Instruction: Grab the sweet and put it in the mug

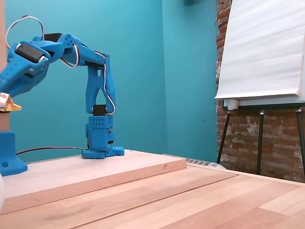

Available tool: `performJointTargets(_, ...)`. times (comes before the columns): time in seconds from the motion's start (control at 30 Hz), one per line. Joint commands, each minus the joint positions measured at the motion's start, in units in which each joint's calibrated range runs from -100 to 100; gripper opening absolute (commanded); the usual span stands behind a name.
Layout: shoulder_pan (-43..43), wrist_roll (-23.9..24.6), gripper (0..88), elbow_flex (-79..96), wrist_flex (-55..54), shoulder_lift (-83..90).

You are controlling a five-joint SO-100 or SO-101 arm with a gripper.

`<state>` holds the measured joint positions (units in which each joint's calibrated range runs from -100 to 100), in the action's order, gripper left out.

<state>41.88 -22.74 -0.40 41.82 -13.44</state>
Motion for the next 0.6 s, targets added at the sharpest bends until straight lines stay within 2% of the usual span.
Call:
performJointTargets(0.0, 0.61, 0.05, 3.1, -8.96, -0.29, -1.62)
performJointTargets(0.57, 4.46, -0.34, 3.1, -34.30, -1.18, -21.76)
